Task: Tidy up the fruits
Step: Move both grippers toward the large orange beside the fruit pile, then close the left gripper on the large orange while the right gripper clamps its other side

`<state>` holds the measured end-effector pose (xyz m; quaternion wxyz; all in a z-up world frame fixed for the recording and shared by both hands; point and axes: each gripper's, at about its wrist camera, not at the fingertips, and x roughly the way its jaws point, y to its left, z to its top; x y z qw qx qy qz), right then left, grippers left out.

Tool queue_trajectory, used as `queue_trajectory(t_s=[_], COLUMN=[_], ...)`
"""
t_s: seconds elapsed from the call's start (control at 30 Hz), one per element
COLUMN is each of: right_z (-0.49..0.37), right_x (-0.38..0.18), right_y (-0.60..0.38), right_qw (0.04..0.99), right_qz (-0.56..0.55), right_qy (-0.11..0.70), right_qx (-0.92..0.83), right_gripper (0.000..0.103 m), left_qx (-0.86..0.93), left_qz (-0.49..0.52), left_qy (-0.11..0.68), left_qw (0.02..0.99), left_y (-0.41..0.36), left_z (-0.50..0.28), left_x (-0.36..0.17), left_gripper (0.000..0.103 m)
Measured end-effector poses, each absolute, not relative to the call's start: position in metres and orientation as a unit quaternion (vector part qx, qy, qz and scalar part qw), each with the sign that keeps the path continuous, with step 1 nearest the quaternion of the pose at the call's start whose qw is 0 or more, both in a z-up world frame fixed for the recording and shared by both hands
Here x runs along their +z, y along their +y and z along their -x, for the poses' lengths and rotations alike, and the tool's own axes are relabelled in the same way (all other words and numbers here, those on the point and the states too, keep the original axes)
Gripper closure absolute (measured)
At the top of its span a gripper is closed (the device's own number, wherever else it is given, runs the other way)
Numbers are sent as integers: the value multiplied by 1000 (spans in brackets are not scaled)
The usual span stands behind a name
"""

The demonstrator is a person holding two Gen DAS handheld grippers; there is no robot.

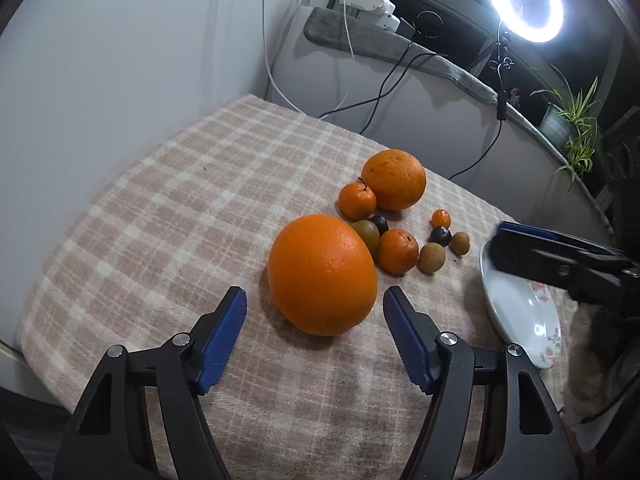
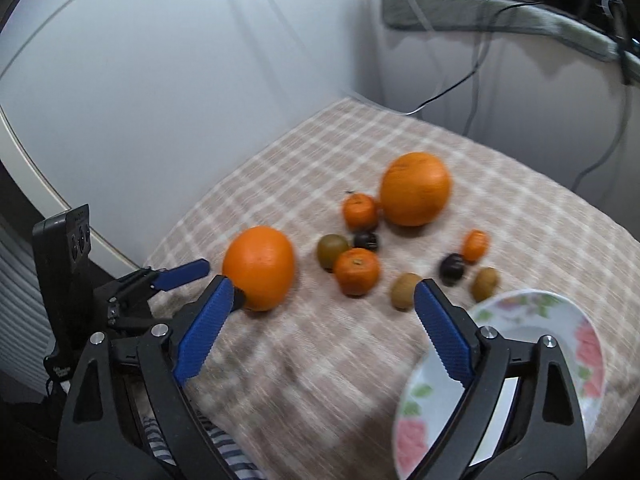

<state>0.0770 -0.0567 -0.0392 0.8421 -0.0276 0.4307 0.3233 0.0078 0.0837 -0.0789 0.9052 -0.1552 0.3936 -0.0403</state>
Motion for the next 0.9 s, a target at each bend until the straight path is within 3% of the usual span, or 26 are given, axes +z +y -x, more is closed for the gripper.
queue_trajectory(t_s=[0.3,0.4,0.57,0.73,0.9], right_z=[-102,-107,-115,-123,-124], right_x=[-65,-73,-84,-96,-101], right_y=[-16,-6,5,12,17], right_qw=[800,788,772,758,752], right_qz=[14,11,4,-10,-8], right_qy=[485,500,522,537,544], right_qx=[354,360,363,370,372], right_gripper=[11,19,21,30,31], left_qx=[-61,-64,-72,-77,-83], left_qz=[182,187,197,203,208], left_qy=[399,401,400,399,399], left_qw=[896,895,892,891,889], left_y=[89,90,92,93,92], left_z=[-12,-16,-18,-21,-25], left_x=[-88,-91,-94,-96,-98], left_gripper=[36,36,36,36,36])
